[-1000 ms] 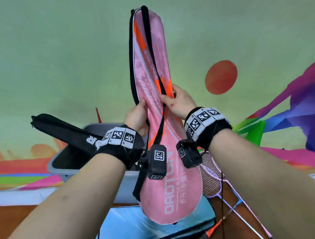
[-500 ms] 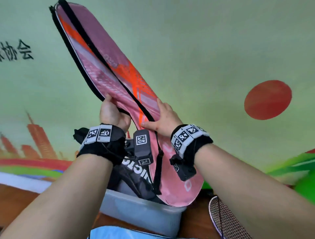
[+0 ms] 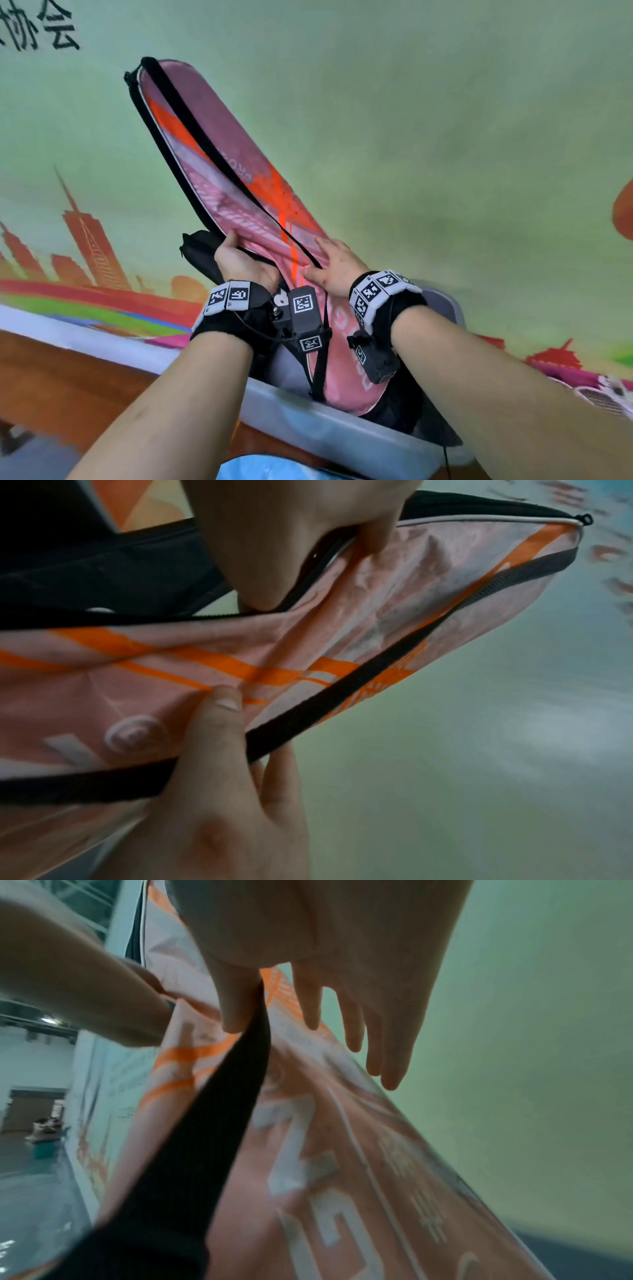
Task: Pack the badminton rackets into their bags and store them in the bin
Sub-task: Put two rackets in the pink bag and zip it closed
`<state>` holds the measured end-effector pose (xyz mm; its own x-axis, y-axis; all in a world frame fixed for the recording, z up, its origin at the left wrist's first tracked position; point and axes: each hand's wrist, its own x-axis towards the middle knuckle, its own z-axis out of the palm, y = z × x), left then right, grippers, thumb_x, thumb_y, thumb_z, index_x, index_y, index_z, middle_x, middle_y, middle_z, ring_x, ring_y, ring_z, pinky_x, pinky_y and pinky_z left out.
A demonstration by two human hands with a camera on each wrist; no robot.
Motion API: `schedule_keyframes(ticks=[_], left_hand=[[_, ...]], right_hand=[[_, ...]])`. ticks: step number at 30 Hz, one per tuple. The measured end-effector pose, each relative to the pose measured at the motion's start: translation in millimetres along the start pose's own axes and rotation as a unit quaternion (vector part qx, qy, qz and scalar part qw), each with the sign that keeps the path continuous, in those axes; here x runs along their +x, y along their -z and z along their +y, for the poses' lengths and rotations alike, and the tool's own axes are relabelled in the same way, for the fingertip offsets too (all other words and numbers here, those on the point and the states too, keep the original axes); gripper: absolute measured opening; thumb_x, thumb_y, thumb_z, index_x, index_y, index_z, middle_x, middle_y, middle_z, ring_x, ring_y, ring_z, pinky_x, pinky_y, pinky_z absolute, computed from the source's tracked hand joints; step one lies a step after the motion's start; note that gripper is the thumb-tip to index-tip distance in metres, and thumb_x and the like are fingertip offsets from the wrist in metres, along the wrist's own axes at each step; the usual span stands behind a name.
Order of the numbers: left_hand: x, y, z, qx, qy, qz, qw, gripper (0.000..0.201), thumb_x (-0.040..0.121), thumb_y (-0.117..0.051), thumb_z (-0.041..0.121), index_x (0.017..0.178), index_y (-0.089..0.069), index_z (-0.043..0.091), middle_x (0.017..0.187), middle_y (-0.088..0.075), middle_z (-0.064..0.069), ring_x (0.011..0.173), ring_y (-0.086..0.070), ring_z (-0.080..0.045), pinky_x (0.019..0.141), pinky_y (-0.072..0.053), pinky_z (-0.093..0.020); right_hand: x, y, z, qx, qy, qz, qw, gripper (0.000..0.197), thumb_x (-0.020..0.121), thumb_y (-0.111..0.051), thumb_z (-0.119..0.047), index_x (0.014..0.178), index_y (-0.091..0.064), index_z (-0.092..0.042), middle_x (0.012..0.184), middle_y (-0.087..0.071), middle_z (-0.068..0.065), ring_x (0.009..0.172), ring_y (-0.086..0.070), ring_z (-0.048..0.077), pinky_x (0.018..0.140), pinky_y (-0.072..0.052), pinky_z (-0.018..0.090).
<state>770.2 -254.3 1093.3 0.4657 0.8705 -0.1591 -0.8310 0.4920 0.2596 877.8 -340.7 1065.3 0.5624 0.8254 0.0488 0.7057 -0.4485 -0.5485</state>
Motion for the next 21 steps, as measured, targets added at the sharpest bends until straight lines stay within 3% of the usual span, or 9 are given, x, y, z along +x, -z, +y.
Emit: schedule_keyframes(ticks=[2, 5, 8, 11, 12, 14, 16, 19, 21], left_hand=[[25.9, 25.8, -3.5, -0.008, 0.019, 0.034, 0.999, 0.029, 0.096, -0.039, 0.025, 0.093, -0.063, 0.010, 0.097, -0.068, -0.010, 0.098, -0.065, -0.026, 0.092, -0.048, -0.040], [53.4, 56.1, -13.7, -0.019, 0.055, 0.074, 0.996, 0.026, 0.095, -0.039, 0.026, 0.086, -0.062, 0.016, 0.094, -0.066, -0.006, 0.091, -0.064, -0.023, 0.091, -0.048, -0.036], [67.8, 72.0, -27.6, 0.007, 0.063, 0.154, 0.986, 0.023, 0.094, -0.046, 0.022, 0.071, -0.044, 0.023, 0.079, -0.052, 0.001, 0.072, -0.055, -0.014, 0.070, -0.046, -0.027], [83.7, 92.9, -41.4, 0.013, 0.091, 0.180, 0.979, 0.010, 0.090, -0.053, 0.023, 0.091, -0.060, 0.016, 0.093, -0.062, -0.002, 0.088, -0.060, -0.019, 0.080, -0.046, -0.032], [90.3, 106.6, -47.0, 0.087, 0.100, 0.180, 0.975, 0.017, 0.089, -0.056, 0.020, 0.102, -0.062, 0.013, 0.101, -0.063, -0.004, 0.094, -0.061, -0.020, 0.086, -0.048, -0.034], [98.3, 134.3, -57.9, 0.333, 0.110, 0.193, 0.916, 0.032, 0.082, -0.060, 0.004, 0.114, -0.060, 0.007, 0.104, -0.064, -0.007, 0.092, -0.059, -0.018, 0.090, -0.049, -0.032], [110.3, 154.1, -69.3, 0.460, 0.121, 0.234, 0.848, 0.033, 0.071, -0.067, -0.003, 0.103, -0.062, 0.003, 0.100, -0.066, -0.012, 0.088, -0.063, -0.021, 0.083, -0.051, -0.026], [111.7, 161.3, -75.5, 0.648, 0.119, 0.197, 0.726, 0.031, 0.069, -0.077, 0.016, 0.096, -0.067, 0.003, 0.101, -0.067, -0.013, 0.099, -0.066, -0.027, 0.086, -0.052, -0.030], [115.1, 160.7, -68.3, 0.704, 0.174, 0.163, 0.669, 0.026, 0.075, -0.074, 0.030, 0.085, -0.064, 0.008, 0.089, -0.065, -0.007, 0.093, -0.066, -0.020, 0.083, -0.050, -0.027]], right_hand=[[8.6, -20.3, 6.8, -0.024, -0.030, -0.037, 0.999, 0.080, 0.086, -0.058, -0.049, 0.150, -0.019, -0.023, 0.158, -0.016, 0.005, 0.143, -0.025, 0.023, 0.117, -0.023, 0.034], [13.1, -47.5, 20.5, -0.062, -0.073, -0.089, 0.991, 0.081, 0.086, -0.059, -0.042, 0.150, -0.019, -0.015, 0.156, -0.021, 0.009, 0.142, -0.027, 0.024, 0.116, -0.025, 0.033], [17.2, -69.1, 37.3, -0.085, -0.114, -0.137, 0.980, 0.071, 0.089, -0.056, -0.031, 0.148, -0.023, -0.008, 0.150, -0.034, 0.015, 0.135, -0.038, 0.029, 0.110, -0.035, 0.036], [25.1, -85.8, 51.1, -0.093, -0.157, -0.161, 0.970, 0.076, 0.087, -0.057, -0.033, 0.148, -0.018, -0.013, 0.150, -0.032, 0.016, 0.133, -0.040, 0.031, 0.108, -0.036, 0.041], [27.2, -90.6, 54.9, -0.091, -0.168, -0.164, 0.968, 0.078, 0.086, -0.058, -0.034, 0.149, -0.017, -0.015, 0.151, -0.032, 0.016, 0.134, -0.040, 0.031, 0.108, -0.036, 0.042], [31.2, -102.5, 64.2, -0.091, -0.183, -0.163, 0.965, 0.079, 0.087, -0.060, -0.031, 0.149, -0.014, -0.015, 0.149, -0.035, 0.015, 0.132, -0.042, 0.030, 0.106, -0.039, 0.040], [32.4, -110.8, 70.4, -0.097, -0.187, -0.171, 0.963, 0.077, 0.086, -0.060, -0.032, 0.148, -0.017, -0.014, 0.147, -0.038, 0.015, 0.131, -0.044, 0.030, 0.106, -0.039, 0.038], [32.2, -122.8, 77.4, -0.085, -0.178, -0.172, 0.965, 0.069, 0.088, -0.058, -0.033, 0.146, -0.027, -0.012, 0.149, -0.036, 0.011, 0.135, -0.038, 0.026, 0.109, -0.031, 0.032], [32.6, -133.1, 83.7, -0.063, -0.200, -0.200, 0.957, 0.073, 0.090, -0.055, -0.034, 0.150, -0.018, -0.013, 0.153, -0.030, 0.011, 0.139, -0.032, 0.026, 0.113, -0.025, 0.032]])
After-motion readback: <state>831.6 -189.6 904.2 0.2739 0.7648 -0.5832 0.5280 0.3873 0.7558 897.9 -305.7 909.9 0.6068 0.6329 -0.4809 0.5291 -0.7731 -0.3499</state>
